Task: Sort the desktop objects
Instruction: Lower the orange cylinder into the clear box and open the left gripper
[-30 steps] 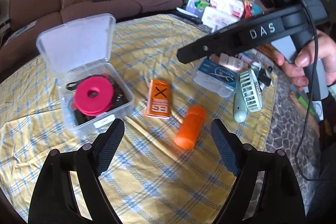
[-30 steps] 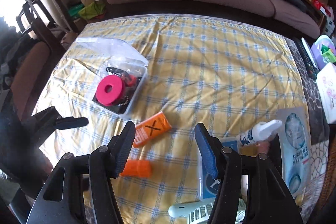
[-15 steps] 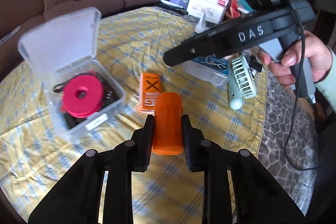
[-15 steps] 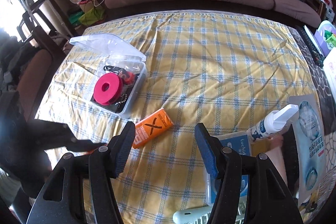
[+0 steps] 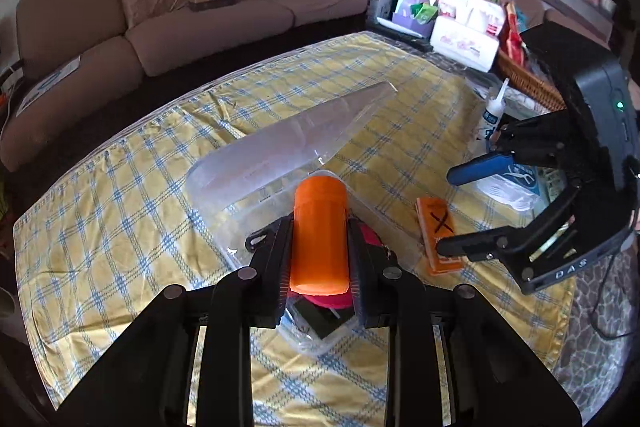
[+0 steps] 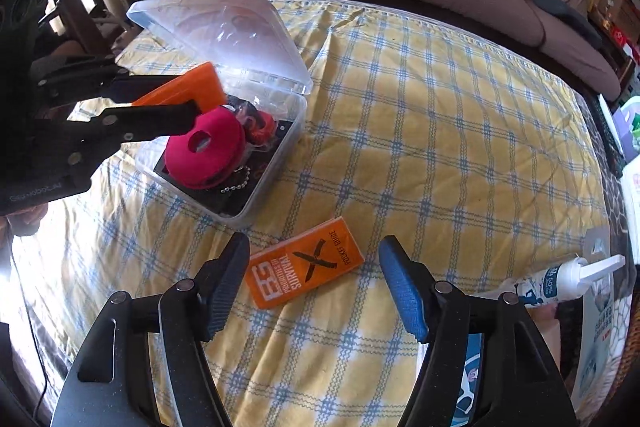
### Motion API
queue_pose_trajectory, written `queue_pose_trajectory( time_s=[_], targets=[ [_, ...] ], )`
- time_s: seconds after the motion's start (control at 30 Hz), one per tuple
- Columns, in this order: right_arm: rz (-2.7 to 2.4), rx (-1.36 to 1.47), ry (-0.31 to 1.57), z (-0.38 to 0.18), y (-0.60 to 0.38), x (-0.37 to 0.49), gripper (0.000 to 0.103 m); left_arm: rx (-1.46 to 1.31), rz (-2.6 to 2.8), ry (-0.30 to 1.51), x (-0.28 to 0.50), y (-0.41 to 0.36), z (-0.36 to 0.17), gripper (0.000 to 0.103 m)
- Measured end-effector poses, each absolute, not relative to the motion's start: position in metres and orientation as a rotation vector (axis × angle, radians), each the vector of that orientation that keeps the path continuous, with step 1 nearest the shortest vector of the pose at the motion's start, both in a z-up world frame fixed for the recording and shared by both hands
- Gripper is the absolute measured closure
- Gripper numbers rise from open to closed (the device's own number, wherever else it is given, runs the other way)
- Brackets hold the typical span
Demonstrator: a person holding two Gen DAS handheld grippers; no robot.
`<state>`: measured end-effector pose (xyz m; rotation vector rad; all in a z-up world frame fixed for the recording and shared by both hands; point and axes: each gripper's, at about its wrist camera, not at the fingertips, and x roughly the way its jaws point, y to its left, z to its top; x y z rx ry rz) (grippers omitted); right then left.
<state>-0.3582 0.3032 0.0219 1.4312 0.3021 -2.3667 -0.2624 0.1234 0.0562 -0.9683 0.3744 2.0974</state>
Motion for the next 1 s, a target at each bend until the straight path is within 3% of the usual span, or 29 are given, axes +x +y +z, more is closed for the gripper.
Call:
queue_pose_trajectory(
  time_s=[0.23,0.3,0.37,0.4,0.47,0.5,0.57,0.67,0.73,0.77,1.0],
  targets=[
    [-2.332,1.463,0.334,0.009,0.293,-0.363,0.032,-0.932,2.036,0.542,-0.280,0.143,0.052,0.078],
    [-2.323,1.479,0.338,0.004,0.292,-0.365,0.032,-0.923,2.038,0.600,-0.283,0.144,0.052,0.074],
    [-2.324,1.483,0.338,0.002,0.292,-0.365,0.032,-0.918,2.029,0.607,-0.281,0.141,0.056,0.063],
    [-2.328,1.486,0.342,0.001,0.293,-0.365,0.035,-0.911,2.025,0.596,-0.279,0.138,0.058,0.061],
    [-2.349,1.478,0.370,0.001,0.294,-0.364,0.050,-0.897,2.020,0.564,-0.273,0.130,0.064,0.060],
    [-2.359,1.472,0.381,0.002,0.295,-0.363,0.064,-0.895,2.028,0.554,-0.270,0.126,0.065,0.060],
    [-2.350,1.483,0.354,0.002,0.300,-0.365,0.072,-0.902,2.035,0.528,-0.265,0.118,0.065,0.060],
    [-2.366,1.490,0.288,0.010,0.310,-0.363,0.071,-0.935,2.065,0.534,-0.264,0.111,0.061,0.060],
    [-2.414,1.477,0.230,0.019,0.319,-0.357,0.041,-0.964,2.097,0.562,-0.267,0.110,0.054,0.060],
    [-2.421,1.466,0.204,0.022,0.323,-0.354,0.036,-0.977,2.115,0.580,-0.270,0.111,0.051,0.061],
    [-2.388,1.520,0.259,0.013,0.320,-0.342,0.042,-1.022,2.216,0.478,-0.288,0.097,0.048,0.065]
  ],
)
